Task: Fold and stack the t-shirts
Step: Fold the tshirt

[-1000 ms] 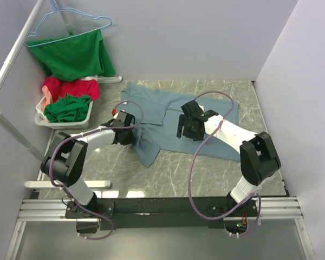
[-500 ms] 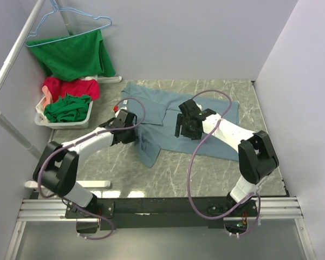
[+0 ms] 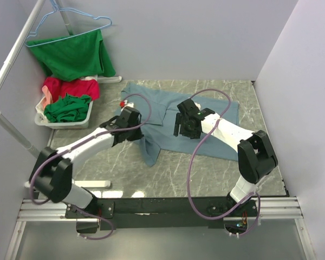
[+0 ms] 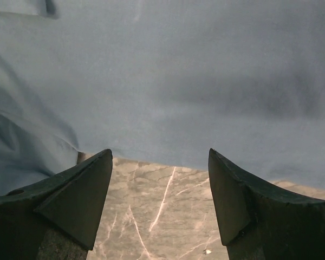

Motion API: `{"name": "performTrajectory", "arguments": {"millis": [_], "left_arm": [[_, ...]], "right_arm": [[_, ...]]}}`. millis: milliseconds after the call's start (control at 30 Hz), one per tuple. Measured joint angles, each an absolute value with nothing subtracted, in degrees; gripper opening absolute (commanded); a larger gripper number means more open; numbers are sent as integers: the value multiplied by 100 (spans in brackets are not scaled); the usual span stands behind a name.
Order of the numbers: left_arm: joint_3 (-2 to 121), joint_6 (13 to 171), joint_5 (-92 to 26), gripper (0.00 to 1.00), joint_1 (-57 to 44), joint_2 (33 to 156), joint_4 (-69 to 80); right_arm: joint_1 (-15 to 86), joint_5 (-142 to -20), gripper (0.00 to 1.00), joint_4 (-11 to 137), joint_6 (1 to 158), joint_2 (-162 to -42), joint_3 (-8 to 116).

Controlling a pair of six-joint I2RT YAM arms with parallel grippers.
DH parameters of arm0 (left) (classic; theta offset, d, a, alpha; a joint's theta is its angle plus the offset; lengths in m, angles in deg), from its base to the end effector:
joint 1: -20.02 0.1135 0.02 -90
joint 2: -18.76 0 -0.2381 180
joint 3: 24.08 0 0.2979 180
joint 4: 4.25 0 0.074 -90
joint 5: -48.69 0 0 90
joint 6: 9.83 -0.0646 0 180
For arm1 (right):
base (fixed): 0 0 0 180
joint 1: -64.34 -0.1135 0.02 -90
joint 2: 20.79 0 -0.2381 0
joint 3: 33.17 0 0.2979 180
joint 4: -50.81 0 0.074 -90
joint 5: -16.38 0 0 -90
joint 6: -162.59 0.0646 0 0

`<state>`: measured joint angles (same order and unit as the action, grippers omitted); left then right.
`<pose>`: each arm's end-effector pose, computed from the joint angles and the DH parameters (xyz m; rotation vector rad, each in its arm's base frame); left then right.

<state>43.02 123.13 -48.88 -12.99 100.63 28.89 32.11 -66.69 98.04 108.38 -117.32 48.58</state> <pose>0.3123 -0.1928 0.1708 -0.2743 2.4327 -0.4519 0.3425 0.2067 0.1521 0.1228 2.6581 0.2374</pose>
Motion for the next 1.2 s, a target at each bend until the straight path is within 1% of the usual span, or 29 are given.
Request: {"name": "performTrajectory", "arguments": {"millis": [267, 367, 533, 767, 900, 1200], "left_arm": [[4868, 11977, -4661, 2, -1618, 11385, 2598], [5074, 11948, -4759, 7, -1693, 11700, 2638], [5109, 11863, -5030, 14, -1758, 11578, 2657], [5080, 11699, -5319, 23, -1769, 10764, 2644], [5080, 11618, -5467, 28, -1769, 10646, 2644], [5063, 11524, -5609, 32, -1771, 10850, 2649]], "right_arm": [[3209, -6570, 78, 9837, 10873, -11732, 4858], [3209, -6564, 78, 9853, 10873, -11732, 4858], [3209, -6553, 78, 9859, 10871, -11740, 4858], [3209, -6559, 78, 9857, 10873, -11778, 4858], [3209, -6559, 78, 9857, 10873, -11778, 4858], [3209, -6559, 78, 9857, 10873, -11778, 4858]]}}
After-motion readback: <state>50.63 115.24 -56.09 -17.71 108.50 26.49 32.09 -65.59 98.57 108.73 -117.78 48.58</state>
